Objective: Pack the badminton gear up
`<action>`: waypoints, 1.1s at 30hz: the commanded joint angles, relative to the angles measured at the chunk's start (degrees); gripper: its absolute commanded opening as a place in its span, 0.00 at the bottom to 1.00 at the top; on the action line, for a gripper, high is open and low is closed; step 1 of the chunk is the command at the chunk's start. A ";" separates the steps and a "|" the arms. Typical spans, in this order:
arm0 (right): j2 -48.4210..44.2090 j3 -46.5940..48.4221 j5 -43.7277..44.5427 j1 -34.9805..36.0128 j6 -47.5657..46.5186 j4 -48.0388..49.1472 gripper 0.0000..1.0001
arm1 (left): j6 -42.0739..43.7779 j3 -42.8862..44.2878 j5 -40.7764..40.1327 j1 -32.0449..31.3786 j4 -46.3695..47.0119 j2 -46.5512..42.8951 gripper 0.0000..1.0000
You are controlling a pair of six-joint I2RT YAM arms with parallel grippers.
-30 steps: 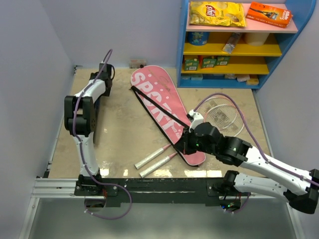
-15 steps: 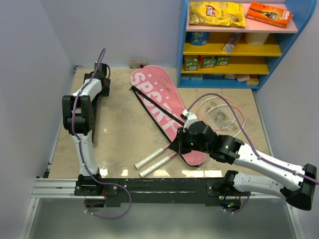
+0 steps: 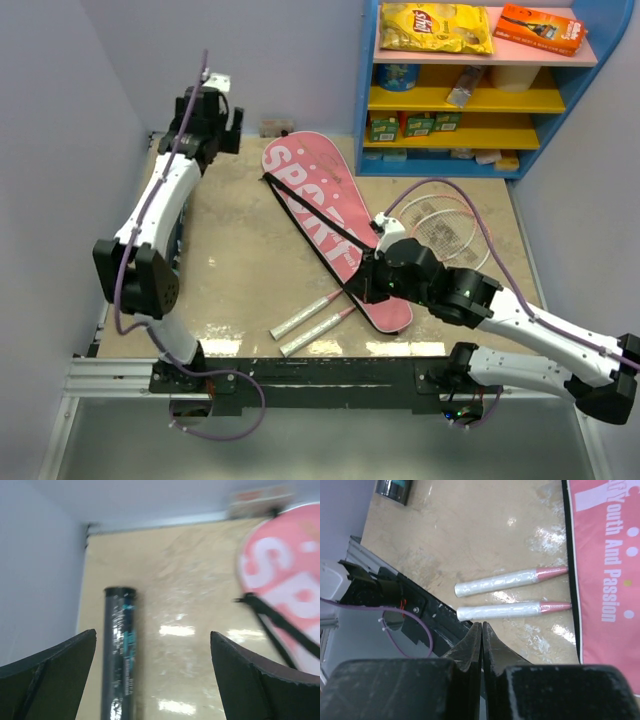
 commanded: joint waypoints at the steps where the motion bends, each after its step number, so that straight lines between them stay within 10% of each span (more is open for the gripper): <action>1: 0.31 5.97 7.69 0.08 -2.61 -3.38 0.10 | -0.98 -1.75 4.36 -10.54 -2.17 -9.67 1.00; 11: 10.59 13.01 12.04 -6.94 -7.89 -4.62 0.56 | -8.62 -27.06 16.04 -26.01 4.32 -28.12 0.97; 33: 56.37 30.76 25.99 -3.44 -18.70 -5.14 0.59 | -10.65 -58.80 21.49 -28.22 10.57 -64.26 0.96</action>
